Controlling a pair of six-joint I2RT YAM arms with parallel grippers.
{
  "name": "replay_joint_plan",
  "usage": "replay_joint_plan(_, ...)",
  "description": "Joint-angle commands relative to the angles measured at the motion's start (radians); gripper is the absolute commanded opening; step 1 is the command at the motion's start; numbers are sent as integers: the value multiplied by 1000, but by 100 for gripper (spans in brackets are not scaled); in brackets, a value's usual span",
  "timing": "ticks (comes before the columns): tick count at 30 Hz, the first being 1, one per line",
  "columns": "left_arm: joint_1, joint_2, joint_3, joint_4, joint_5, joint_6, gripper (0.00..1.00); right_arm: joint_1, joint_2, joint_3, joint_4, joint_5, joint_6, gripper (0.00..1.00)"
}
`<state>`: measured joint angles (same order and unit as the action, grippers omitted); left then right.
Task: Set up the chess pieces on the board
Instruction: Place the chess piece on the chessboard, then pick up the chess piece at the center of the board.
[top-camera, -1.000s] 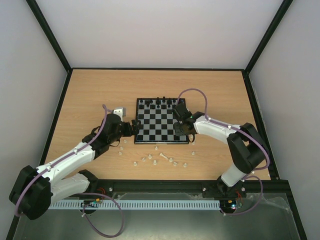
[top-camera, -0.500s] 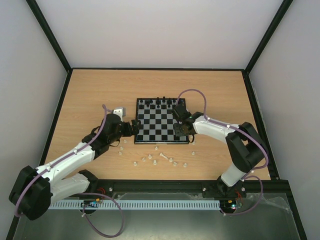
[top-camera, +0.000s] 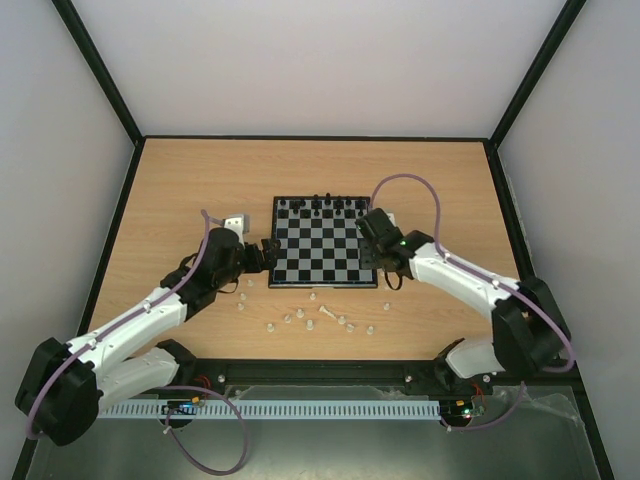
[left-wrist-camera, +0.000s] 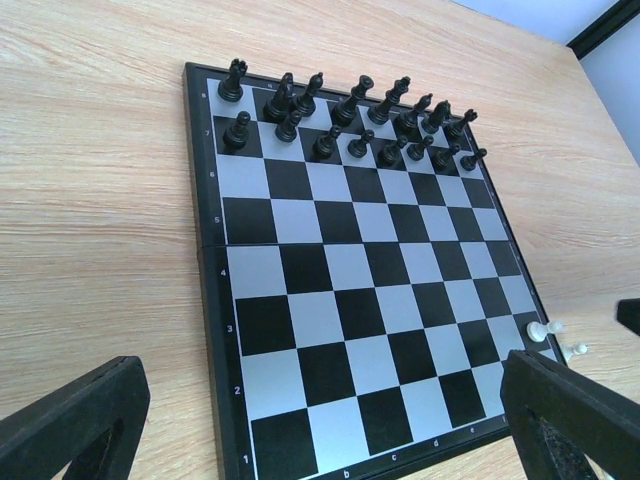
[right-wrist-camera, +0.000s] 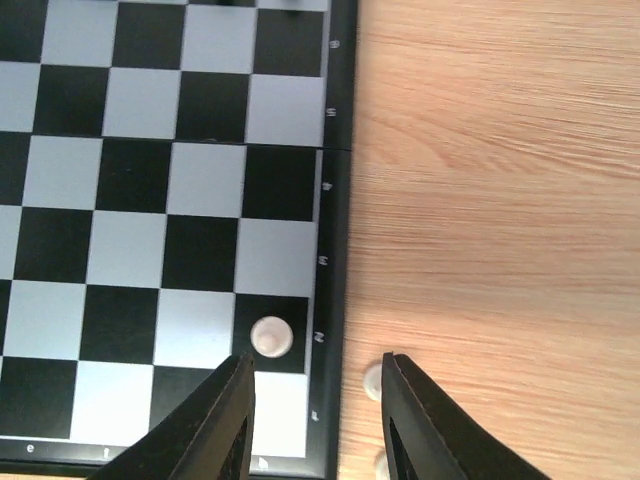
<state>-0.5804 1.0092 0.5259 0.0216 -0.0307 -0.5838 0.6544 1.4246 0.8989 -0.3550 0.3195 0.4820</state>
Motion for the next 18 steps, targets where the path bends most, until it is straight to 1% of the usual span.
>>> replay_joint_plan(1, -5, -30, -3, -10, -3, -2, 99, 4, -86, -68, -82, 84, 77, 36)
replay_joint_plan(5, -6, -49, -9, -12, -1, -3, 99, 1, -100, -109, -80, 81, 96, 36)
replay_joint_plan(12, -5, -80, -11, -21, -4, -4, 99, -28, -58, -146, -37, 45, 94, 36)
replay_joint_plan(18, -5, -106, -12, -29, -13, 1, 99, -61, -16, -156, -9, 22, 71, 32)
